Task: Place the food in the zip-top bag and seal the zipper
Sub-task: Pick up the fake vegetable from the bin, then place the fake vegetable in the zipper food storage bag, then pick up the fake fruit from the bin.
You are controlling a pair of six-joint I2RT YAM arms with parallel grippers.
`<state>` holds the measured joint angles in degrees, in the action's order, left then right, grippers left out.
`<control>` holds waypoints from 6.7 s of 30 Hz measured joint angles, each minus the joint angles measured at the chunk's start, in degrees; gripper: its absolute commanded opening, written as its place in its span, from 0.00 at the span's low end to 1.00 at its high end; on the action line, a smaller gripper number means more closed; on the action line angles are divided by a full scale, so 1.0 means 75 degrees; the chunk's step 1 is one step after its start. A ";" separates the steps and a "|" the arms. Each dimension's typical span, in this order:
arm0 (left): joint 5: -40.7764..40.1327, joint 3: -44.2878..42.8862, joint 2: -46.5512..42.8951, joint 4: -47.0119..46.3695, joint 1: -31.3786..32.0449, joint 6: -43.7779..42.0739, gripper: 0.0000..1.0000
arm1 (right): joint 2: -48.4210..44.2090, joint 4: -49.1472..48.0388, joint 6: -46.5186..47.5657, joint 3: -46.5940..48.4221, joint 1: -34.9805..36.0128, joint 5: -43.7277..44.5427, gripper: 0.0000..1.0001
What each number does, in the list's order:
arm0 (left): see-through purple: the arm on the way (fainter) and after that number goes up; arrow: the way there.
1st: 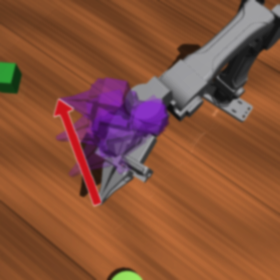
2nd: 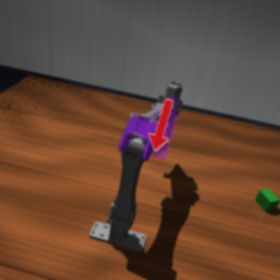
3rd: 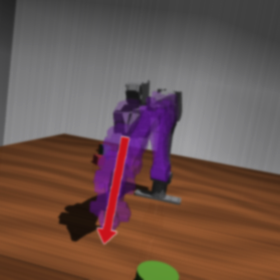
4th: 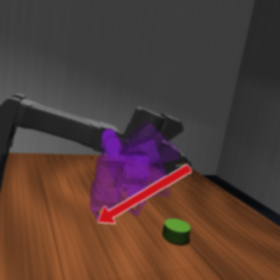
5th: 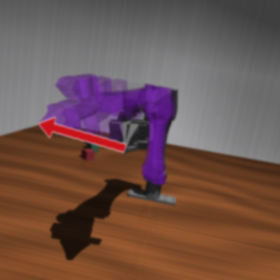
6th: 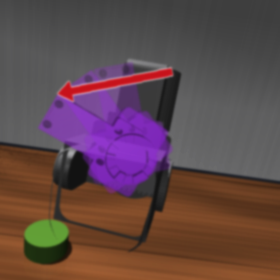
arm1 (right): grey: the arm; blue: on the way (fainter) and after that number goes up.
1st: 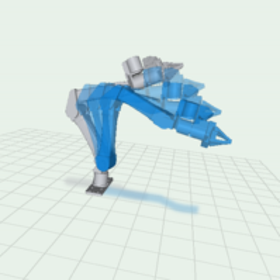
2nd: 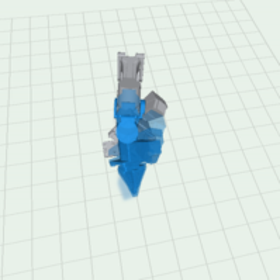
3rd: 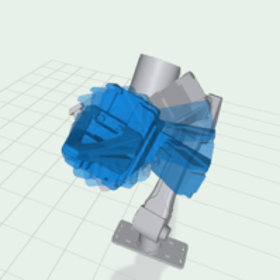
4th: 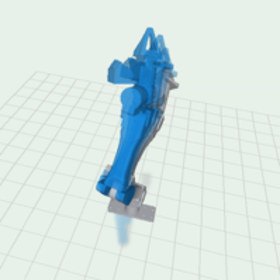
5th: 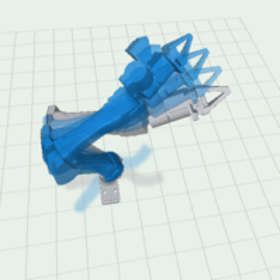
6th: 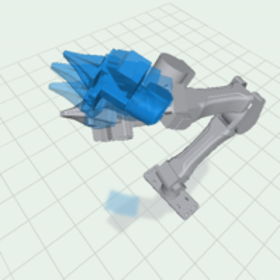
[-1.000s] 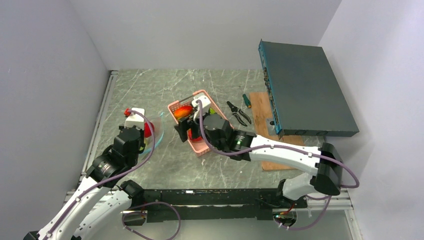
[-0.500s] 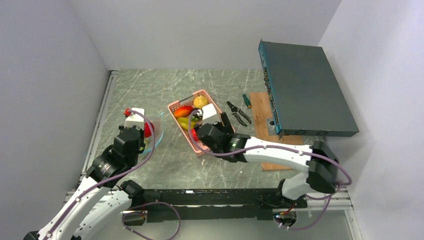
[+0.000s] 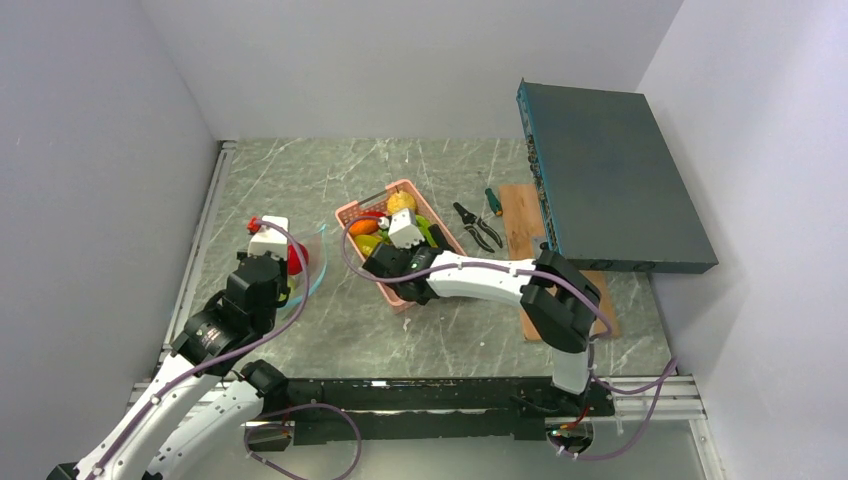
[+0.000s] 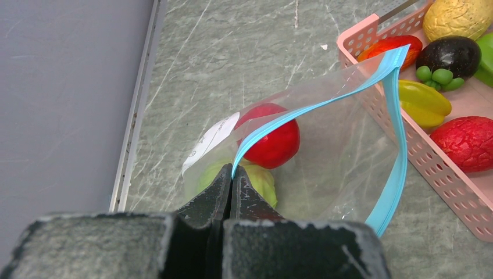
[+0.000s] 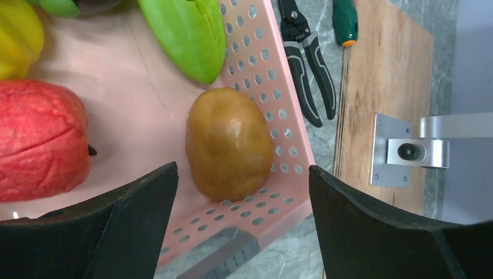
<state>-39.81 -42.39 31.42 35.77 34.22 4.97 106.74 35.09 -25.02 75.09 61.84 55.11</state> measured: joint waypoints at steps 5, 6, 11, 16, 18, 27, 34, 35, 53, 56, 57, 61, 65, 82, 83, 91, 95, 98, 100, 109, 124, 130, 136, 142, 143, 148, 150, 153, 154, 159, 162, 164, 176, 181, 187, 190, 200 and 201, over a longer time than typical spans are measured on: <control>-0.0003 0.0000 -0.0029 0.0000 0.0000 -0.0003 0.00 | 0.0242 0.0064 -0.0140 0.0149 -0.0248 -0.0070 0.83; -0.0003 0.0003 -0.0026 0.0000 0.0000 -0.0003 0.00 | 0.0271 0.0058 -0.0143 0.0149 -0.0297 -0.0131 0.82; -0.0012 0.0003 -0.0026 -0.0003 0.0000 -0.0003 0.00 | 0.0388 -0.0026 -0.0131 0.0149 -0.0513 -0.0472 0.78; -0.0015 0.0003 -0.0026 0.0000 0.0000 -0.0006 0.00 | 0.0662 -0.0157 -0.0131 0.0152 -0.0621 -0.0697 0.76; -0.0012 0.0003 -0.0026 -0.0003 0.0000 -0.0006 0.00 | 0.0807 -0.0192 -0.0131 0.0152 -0.0627 -0.0781 0.74; -0.0012 0.0003 -0.0026 -0.0003 0.0000 -0.0006 0.00 | 0.1029 -0.0370 -0.0070 0.0152 -0.0664 -0.0772 0.51; -0.0015 0.0003 -0.0015 -0.0003 0.0000 -0.0006 0.00 | 0.1005 -0.0574 0.0070 0.0137 -0.0609 -0.0758 0.29; -0.0015 0.0003 -0.0012 -0.0003 0.0000 -0.0006 0.00 | 0.0970 -0.0682 0.0125 0.0105 -0.0586 -0.0761 0.27; -0.0012 0.0003 -0.0012 -0.0003 0.0000 -0.0006 0.00 | -0.3462 -0.5348 0.0973 -0.3599 0.0224 -0.2815 0.00; -0.0012 0.0003 -0.0012 -0.0003 0.0000 -0.0006 0.00 | -0.3634 -0.6408 0.0889 -0.3751 0.0224 -0.4025 0.00; -0.0012 0.0003 -0.0012 -0.0003 0.0000 -0.0006 0.00 | -0.3625 -0.6796 0.0801 -0.3751 0.0224 -0.4479 0.00; -0.0015 0.0003 -0.0012 -0.0003 0.0000 -0.0006 0.00 | -0.3255 -0.7970 0.0210 -0.3445 0.0224 -0.6030 0.00; -0.0015 0.0003 -0.0012 -0.0003 0.0000 -0.0006 0.00 | -0.2305 -0.8617 -0.0697 -0.2509 0.0216 -0.7224 0.00; -0.0015 0.0003 -0.0082 -0.0009 0.0000 -0.0006 0.00 | -0.0854 -0.9693 -0.5936 -0.2136 0.0315 -0.7420 0.00; -0.0015 0.0003 -0.0087 -0.0015 0.0000 -0.0009 0.00 | -0.0854 -0.9509 -0.6021 -0.2092 0.0329 -0.7277 0.00; -0.0012 0.0003 -0.0085 -0.0082 0.0000 -0.0009 0.00 | -0.0845 -0.8285 -0.6508 -0.1437 0.0472 -0.6298 0.14; -0.0009 0.0003 -0.0087 -0.0087 0.0000 -0.0009 0.00 | -0.0764 -0.7813 -0.6531 -0.1113 0.0530 -0.6003 0.43; -0.0009 0.0003 -0.0087 -0.0090 0.0000 -0.0006 0.00 | -0.0600 -0.7685 -0.6525 -0.0880 0.0542 -0.5989 0.60; -0.0009 0.0003 -0.0099 -0.0093 0.0000 -0.0009 0.00 | -0.0472 -0.7650 -0.6508 -0.0764 0.0548 -0.6009 0.68; -0.0006 0.0003 -0.0178 -0.0111 0.0000 -0.0012 0.00 | -0.0408 -0.7586 -0.6271 -0.0746 0.0621 -0.6015 0.80; -0.0009 0.0006 -0.0178 -0.0108 0.0000 -0.0012 0.00 | -0.1119 -0.7600 -0.4730 -0.1233 0.0743 -0.5939 0.74; -0.0009 0.0006 -0.0175 -0.0111 0.0000 -0.0023 0.00 | -0.2005 -0.7621 -0.3165 -0.1647 0.0877 -0.5901 0.65; -0.0009 0.0006 -0.0175 -0.0111 0.0000 -0.0050 0.00 | -0.2833 -0.7589 -0.1649 -0.2092 0.0895 -0.5552 0.27; -0.0009 0.0006 -0.0160 -0.0111 0.0000 -0.0058 0.00 | -0.3611 -0.7274 -0.0428 -0.2806 0.0895 -0.4625 0.00; -0.0009 0.0006 -0.0160 -0.0111 0.0000 -0.0061 0.00 | -0.3669 -0.7222 -0.0277 -0.2879 0.0880 -0.4398 0.00; -0.0009 0.0006 -0.0157 -0.0111 0.0000 -0.0061 0.00 | -0.3733 -0.6898 0.0230 -0.3086 0.0662 -0.3541 0.00; -0.0012 0.0006 -0.0157 -0.0111 0.0000 -0.0061 0.00 | -0.3733 -0.6808 0.0312 -0.3217 0.0434 -0.3348 0.01; -0.0009 0.0006 -0.0154 -0.0111 0.0000 -0.0064 0.00 | -0.3617 -0.6595 0.0271 -0.3270 -0.0096 -0.3249 0.13; -0.0009 0.0006 -0.0152 -0.0111 0.0000 -0.0064 0.00 | -0.3485 -0.6417 0.0195 -0.3194 -0.0358 -0.3284 0.19; -0.0009 0.0006 -0.0102 -0.0114 0.0000 -0.0117 0.00 | -0.2340 -0.5601 -0.0038 -0.2442 -0.1448 -0.3564 0.45; -0.0009 0.0009 -0.0087 -0.0117 0.0000 -0.0119 0.00 | -0.1591 -0.5129 -0.0006 -0.1810 -0.1813 -0.3748 0.53; -0.0009 0.0009 -0.0064 -0.0119 0.0000 -0.0119 0.00 | -0.1209 -0.4916 0.0052 -0.1411 -0.1909 -0.3815 0.56; -0.0009 0.0009 -0.0041 -0.0119 0.0000 -0.0119 0.00 | 0.0944 -0.4077 0.0484 0.1495 -0.2043 -0.3716 0.52; -0.0009 0.0009 -0.0044 -0.0119 0.0000 -0.0119 0.00 | 0.1641 -0.3818 0.0740 0.2244 -0.2043 -0.3471 0.45; -0.0006 0.0009 -0.0058 -0.0119 0.0000 -0.0119 0.00 | 0.2238 -0.3657 0.1233 0.2961 -0.2052 -0.3127 0.43; -0.0006 0.0009 -0.0076 -0.0119 0.0000 -0.0119 0.00 | 0.2398 -0.3669 0.1469 0.3060 -0.2052 -0.2926 0.43; -0.0006 0.0052 -0.0076 -0.0146 0.0000 -0.0122 0.00 | 0.3168 -0.3687 0.2229 0.3931 -0.2107 -0.2617 0.33; -0.0006 0.0052 -0.0079 -0.0146 0.0000 -0.0122 0.00 | 0.3209 -0.3684 0.2267 0.3978 -0.2116 -0.2611 0.33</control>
<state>-39.86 -42.00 30.83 34.68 34.22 4.05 130.80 7.46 -8.01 104.92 45.98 35.53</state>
